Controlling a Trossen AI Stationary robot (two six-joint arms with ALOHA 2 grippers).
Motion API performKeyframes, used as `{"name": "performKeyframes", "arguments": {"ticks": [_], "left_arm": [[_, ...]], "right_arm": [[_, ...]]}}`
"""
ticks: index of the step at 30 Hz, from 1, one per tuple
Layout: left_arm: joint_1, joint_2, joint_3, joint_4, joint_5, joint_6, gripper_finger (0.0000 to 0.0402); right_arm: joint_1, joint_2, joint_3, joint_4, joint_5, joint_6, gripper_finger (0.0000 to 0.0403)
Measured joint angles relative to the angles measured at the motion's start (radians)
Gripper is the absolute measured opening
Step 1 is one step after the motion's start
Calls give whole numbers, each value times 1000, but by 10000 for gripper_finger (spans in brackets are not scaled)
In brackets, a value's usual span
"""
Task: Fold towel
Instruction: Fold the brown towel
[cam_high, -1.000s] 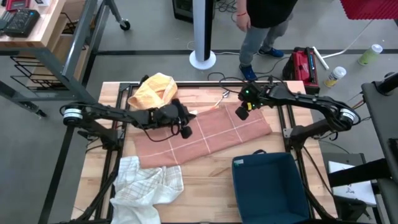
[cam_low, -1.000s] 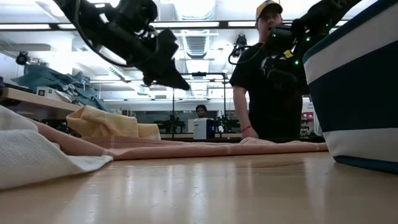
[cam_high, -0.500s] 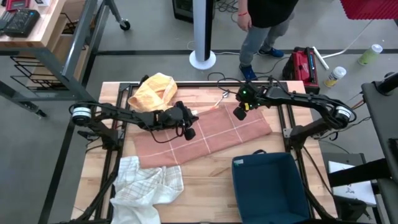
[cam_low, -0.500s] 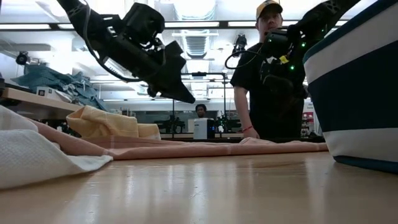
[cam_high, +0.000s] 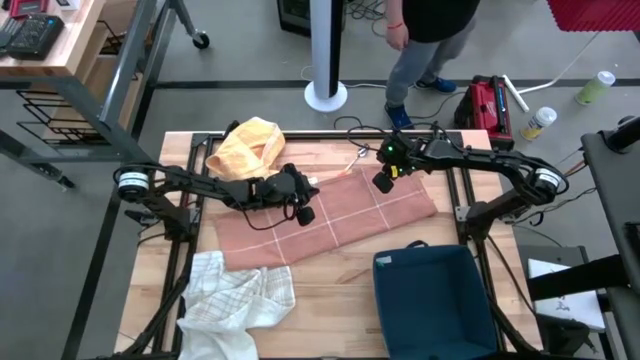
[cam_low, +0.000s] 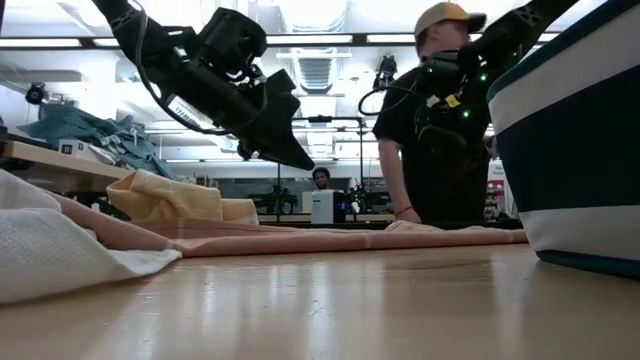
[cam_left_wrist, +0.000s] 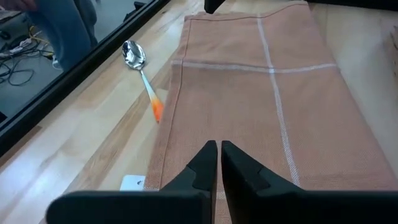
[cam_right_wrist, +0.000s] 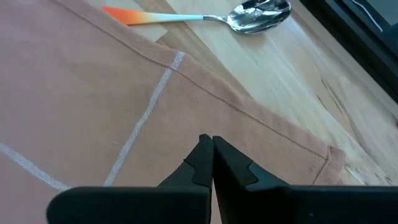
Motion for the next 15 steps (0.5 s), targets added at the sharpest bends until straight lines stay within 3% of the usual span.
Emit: {"name": "performKeyframes", "arguments": {"ticks": [15], "left_arm": [[0, 0, 0, 8, 0, 0, 1]], "right_arm": [[0, 0, 0, 4, 0, -4, 0]]}}
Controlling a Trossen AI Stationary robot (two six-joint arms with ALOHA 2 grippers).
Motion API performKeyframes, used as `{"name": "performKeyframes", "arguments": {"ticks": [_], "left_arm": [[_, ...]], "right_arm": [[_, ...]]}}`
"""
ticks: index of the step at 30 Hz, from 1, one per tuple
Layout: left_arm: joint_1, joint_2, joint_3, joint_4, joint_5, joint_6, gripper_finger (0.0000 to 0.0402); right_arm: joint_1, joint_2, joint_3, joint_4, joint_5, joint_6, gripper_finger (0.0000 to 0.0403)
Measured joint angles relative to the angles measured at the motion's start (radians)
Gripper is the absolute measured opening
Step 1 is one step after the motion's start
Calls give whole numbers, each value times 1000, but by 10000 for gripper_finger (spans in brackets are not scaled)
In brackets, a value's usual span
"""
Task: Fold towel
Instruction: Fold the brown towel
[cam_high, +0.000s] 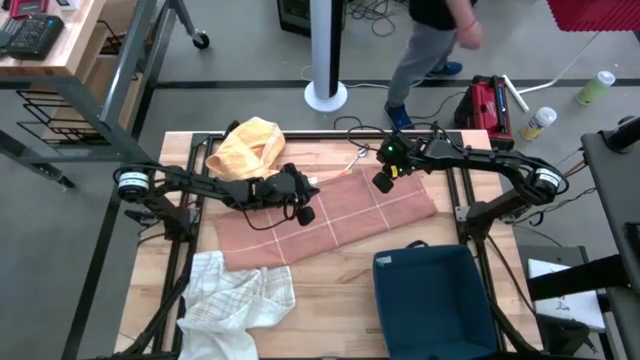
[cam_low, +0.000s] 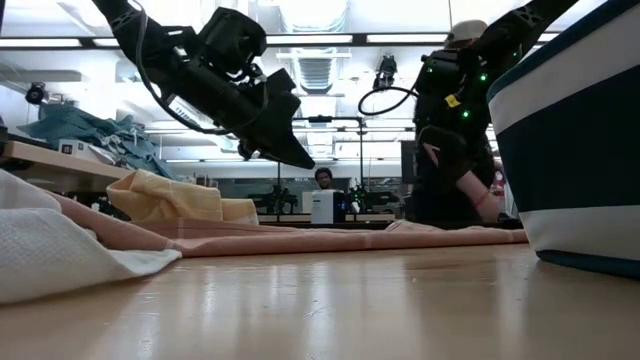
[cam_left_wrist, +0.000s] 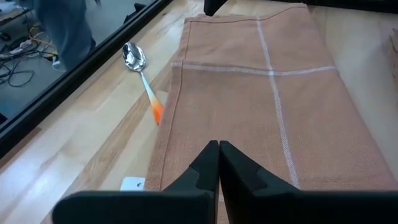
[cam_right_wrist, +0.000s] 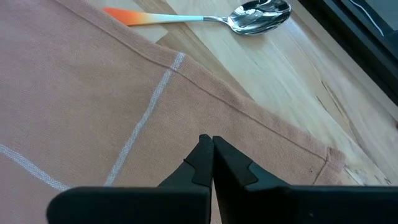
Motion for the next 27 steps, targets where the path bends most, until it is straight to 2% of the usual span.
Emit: {"name": "performKeyframes", "arguments": {"ticks": [8, 13, 19, 27], "left_arm": [[0, 0, 0, 4, 0, 0, 17], [0, 0, 0, 4, 0, 0, 27], [0, 0, 0, 3, 134, 0, 34], [1, -1, 0, -1, 141, -4, 38]], "right_arm": [[0, 0, 0, 37, 0, 9, 0], [0, 0, 0, 56, 1, 96, 0], [0, 0, 0, 45, 2, 116, 0], [0, 0, 0, 45, 1, 56, 0]]}}
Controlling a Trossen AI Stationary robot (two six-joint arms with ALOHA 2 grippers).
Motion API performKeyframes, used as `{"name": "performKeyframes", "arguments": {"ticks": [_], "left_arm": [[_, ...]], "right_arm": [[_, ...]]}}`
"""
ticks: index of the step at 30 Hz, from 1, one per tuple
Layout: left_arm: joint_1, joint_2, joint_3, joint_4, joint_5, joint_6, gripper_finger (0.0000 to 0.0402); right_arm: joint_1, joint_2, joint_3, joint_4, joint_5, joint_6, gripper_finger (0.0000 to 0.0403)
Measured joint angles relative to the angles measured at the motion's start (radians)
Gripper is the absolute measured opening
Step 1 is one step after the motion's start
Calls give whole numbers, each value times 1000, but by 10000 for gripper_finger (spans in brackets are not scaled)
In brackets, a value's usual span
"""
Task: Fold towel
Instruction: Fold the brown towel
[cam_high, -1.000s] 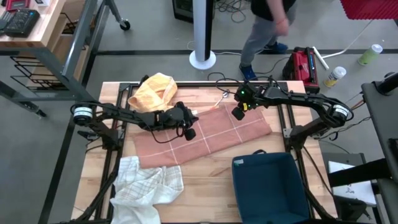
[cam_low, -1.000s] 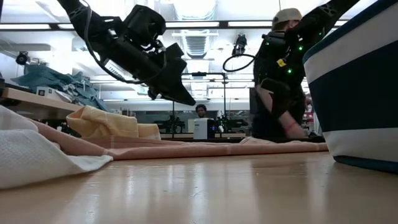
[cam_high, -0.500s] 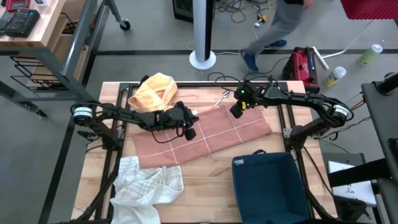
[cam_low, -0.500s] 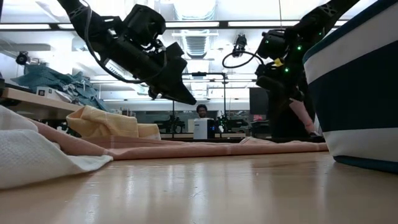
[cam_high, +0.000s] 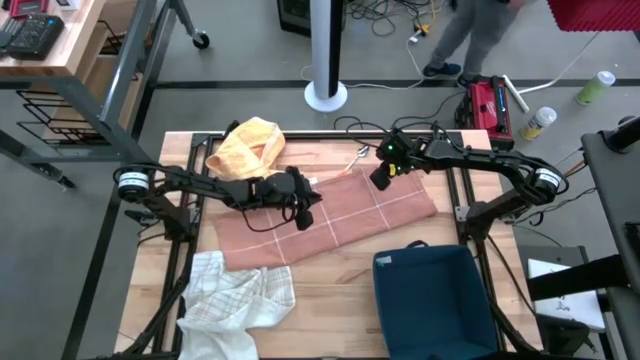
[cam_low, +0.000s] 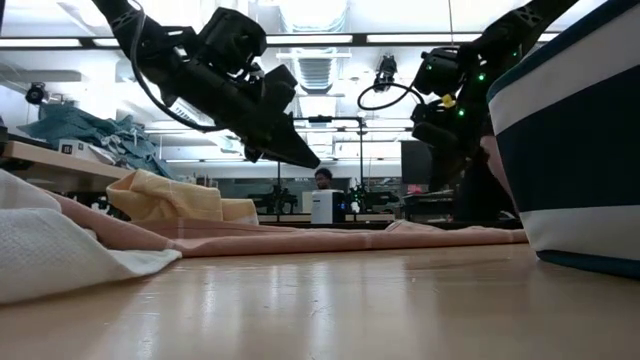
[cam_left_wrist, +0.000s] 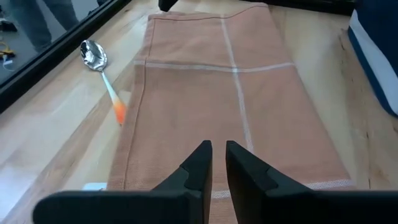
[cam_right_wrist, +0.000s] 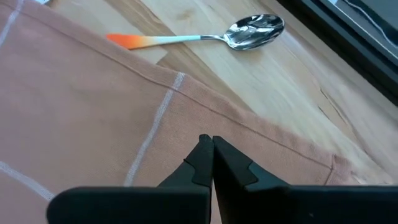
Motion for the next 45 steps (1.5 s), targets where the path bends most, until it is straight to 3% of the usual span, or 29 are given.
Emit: {"name": "performKeyframes", "arguments": {"ticks": [6, 9, 14, 16, 31, 36, 41, 45], "left_arm": [[0, 0, 0, 0, 0, 0, 38], [0, 0, 0, -6, -1, 0, 37], [0, 0, 0, -18, -1, 3, 38], [3, 0, 0, -15, -1, 21, 37], [7, 0, 0, 43, -2, 27, 40], [7, -1, 29, 140, 24, 61, 37], [22, 24, 163, -17, 34, 156, 25], [52, 117, 287, -135, 64, 184, 11]], "right_arm": [[0, 0, 0, -29, 0, -38, 0], [-2, 0, 0, -132, 18, -19, 0], [-6, 0, 2, -385, 240, 63, 0], [-13, 0, 0, -423, 269, 78, 0], [-37, -1, -17, -411, 261, 27, 0], [-37, -18, -3, -415, 246, -23, 0], [-37, -50, 54, -418, 141, -80, 0], [-37, -56, 113, -438, 71, -117, 0]]}}
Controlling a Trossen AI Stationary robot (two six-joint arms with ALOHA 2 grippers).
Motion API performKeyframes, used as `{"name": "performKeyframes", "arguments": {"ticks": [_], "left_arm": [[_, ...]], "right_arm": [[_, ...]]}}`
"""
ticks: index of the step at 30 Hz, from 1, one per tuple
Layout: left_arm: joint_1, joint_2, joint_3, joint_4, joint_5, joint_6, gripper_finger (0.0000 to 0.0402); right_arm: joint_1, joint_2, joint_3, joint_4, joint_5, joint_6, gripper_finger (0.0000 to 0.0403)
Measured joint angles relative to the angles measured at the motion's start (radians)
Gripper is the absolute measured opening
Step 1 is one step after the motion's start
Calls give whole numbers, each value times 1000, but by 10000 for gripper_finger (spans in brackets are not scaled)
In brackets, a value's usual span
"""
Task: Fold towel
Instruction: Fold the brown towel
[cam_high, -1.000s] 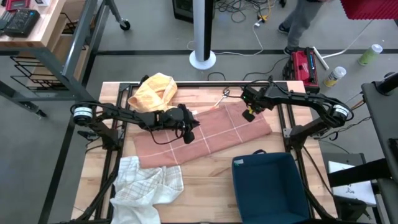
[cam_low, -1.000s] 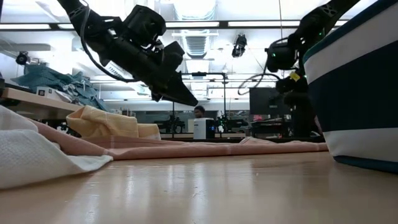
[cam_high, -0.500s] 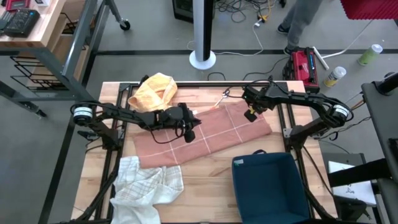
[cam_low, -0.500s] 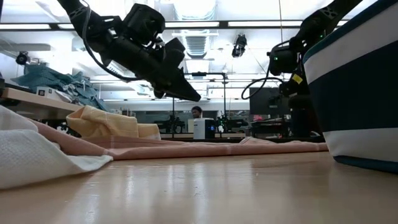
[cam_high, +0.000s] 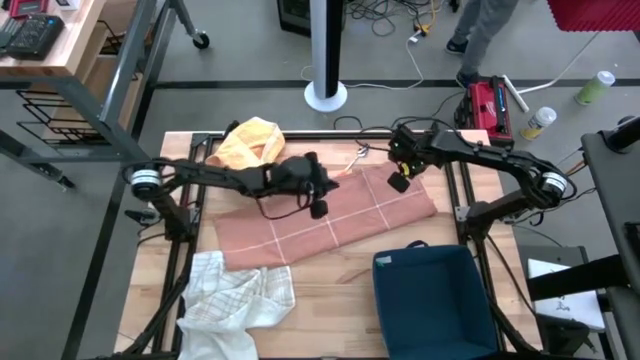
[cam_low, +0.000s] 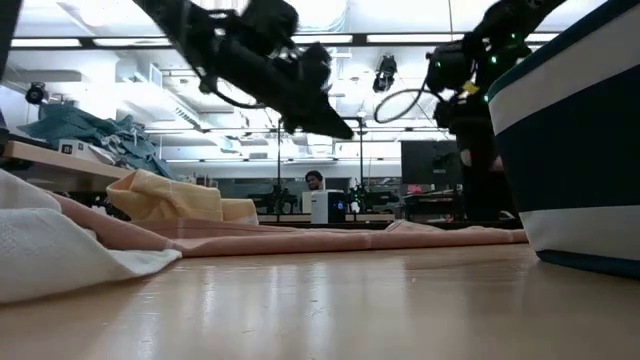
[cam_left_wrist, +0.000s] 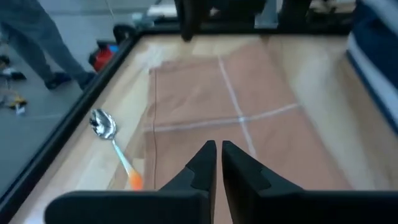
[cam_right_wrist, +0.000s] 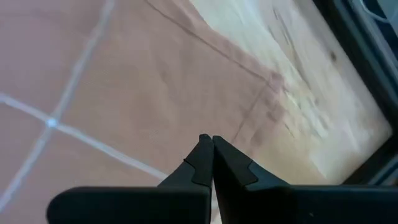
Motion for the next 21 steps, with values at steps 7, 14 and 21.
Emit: {"name": "performKeyframes", "arguments": {"ticks": [7, 14, 21], "left_arm": [[8, 235, 216, -170, 57, 56, 2], [9, 390, 396, -343, 58, 90, 3], [4, 449, 403, -406, 176, 92, 1]], "right_arm": [[0, 1, 119, -217, 1, -68, 0], [0, 0, 203, -288, 5, -121, 0], [-21, 16, 159, -289, -67, -135, 0]]}}
